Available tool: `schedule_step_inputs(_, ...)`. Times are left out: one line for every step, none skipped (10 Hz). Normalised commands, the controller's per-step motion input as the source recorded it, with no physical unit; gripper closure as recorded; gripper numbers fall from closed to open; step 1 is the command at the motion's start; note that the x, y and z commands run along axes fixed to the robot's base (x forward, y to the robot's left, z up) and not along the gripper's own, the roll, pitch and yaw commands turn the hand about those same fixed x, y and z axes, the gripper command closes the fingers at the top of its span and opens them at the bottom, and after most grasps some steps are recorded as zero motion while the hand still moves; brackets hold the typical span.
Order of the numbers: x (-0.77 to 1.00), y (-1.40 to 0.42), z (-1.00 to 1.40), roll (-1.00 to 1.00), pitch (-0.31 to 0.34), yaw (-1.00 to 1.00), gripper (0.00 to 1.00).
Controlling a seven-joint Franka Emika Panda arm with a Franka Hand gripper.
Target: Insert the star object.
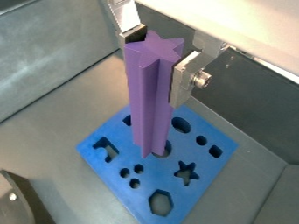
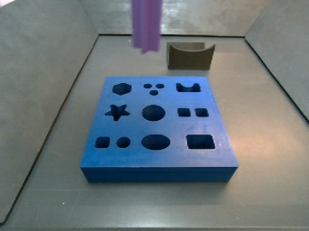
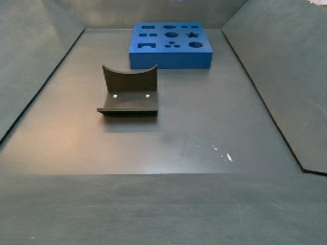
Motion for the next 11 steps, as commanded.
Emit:
schedule_step_inputs(-0.35,-0.23,-0.49,-0.08,0.037,0.52,1.0)
schedule_step_inputs(-0.32,-0.24,-0.49,-0.07,0.017,0.55,1.0)
schedule_step_inputs(-0.39,-0.23,-0.58,-0.03,0.0,0.53,1.0)
schedule_step_inputs(-0.43,-0.23,-0.6,-0.03,-0.003,0.51,1.0)
schedule_step_inputs(-0.43,-0.21,-0.57,-0.01,-0.053,0.56,1.0)
schedule_step_inputs(-0.31,-0.27,-0.63,0.0,-0.031,0.42,1.0)
schedule_step_inputs(-0.12,-0.13,-0.56,0.0,-0.014,0.23,1.0)
schedule_step_inputs(-0.08,-0.05,-0.44,0.0,-0.043,0.06,1.0)
schedule_step_inputs(-0.06,-0.01,-0.32,-0.06,-0.051,0.01,1.0)
schedule_step_inputs(0.0,0.0,-0.28,-0.06,-0.026,0.0,1.0)
schedule_step_inputs(0.05,-0.01,-0.33,-0.06,0.0,0.0,1.0)
